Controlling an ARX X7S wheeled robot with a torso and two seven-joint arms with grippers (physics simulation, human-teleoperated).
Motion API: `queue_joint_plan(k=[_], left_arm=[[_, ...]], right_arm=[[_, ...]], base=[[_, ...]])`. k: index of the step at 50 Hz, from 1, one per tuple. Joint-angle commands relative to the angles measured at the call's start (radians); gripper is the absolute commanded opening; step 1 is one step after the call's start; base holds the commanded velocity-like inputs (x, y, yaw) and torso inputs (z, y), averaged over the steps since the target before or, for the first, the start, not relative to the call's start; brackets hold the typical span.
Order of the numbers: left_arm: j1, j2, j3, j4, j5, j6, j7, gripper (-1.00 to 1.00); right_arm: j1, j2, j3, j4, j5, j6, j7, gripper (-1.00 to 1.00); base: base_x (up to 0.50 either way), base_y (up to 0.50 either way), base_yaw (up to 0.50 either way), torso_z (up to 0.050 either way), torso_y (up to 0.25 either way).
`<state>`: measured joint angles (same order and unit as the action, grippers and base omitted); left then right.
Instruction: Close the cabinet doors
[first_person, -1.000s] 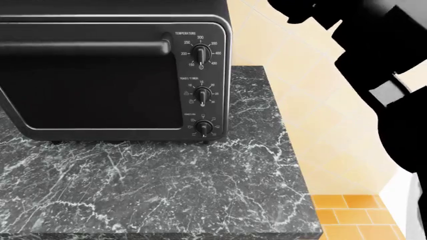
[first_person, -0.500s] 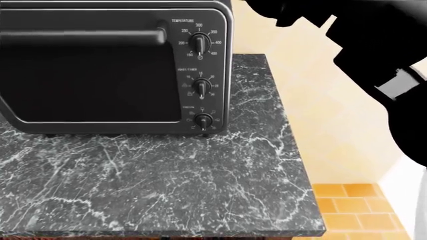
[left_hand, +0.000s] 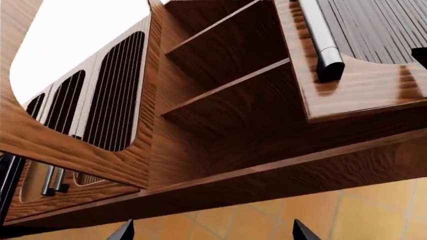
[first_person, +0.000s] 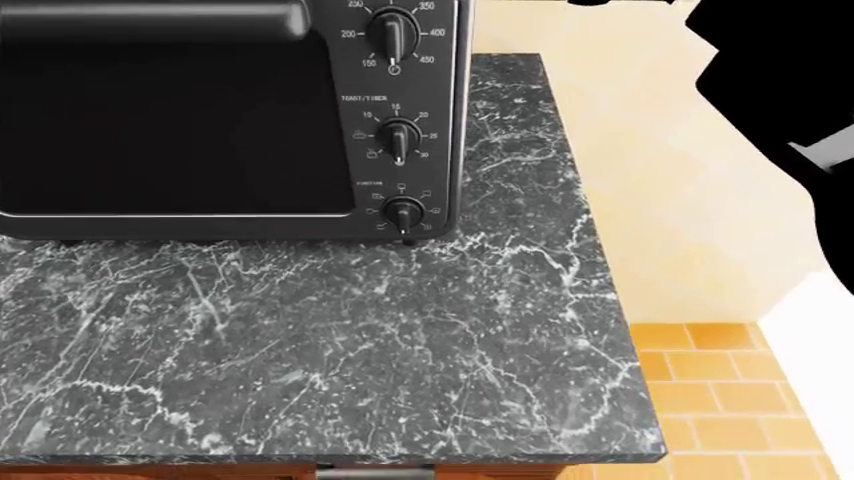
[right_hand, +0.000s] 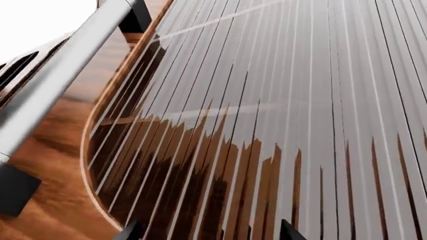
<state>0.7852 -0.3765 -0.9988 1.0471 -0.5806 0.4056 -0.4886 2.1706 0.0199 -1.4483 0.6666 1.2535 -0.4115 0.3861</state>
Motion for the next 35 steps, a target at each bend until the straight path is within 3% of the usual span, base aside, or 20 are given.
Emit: queue_joint_plan(k=[1, 10, 35], left_arm=[[0.0, -0.001, 0.011, 0.0, 0.011, -0.003, -0.001, 1.0], [0.0, 0.034, 0.004, 0.0, -0.002, 0.011, 0.038, 1.0], [0.0, 0.024, 0.018, 0.0, 0.007, 0.001, 0.029, 1.0]], right_arm=[[-0.02, -0.019, -0.104, 0.007, 0.172, 0.052, -0.006, 1.0], [0.064, -0.02, -0.1, -0.02, 0.188, 0.069, 0.01, 1.0], [0.037, -0.02, -0.113, -0.007, 0.168, 0.051, 0.0, 1.0]], base=[[0.0, 0.0, 0.0, 0.039, -0.152], [0.0, 0.0, 0.0, 0.039, -0.153], [0.0, 0.0, 0.0, 0.039, -0.153]])
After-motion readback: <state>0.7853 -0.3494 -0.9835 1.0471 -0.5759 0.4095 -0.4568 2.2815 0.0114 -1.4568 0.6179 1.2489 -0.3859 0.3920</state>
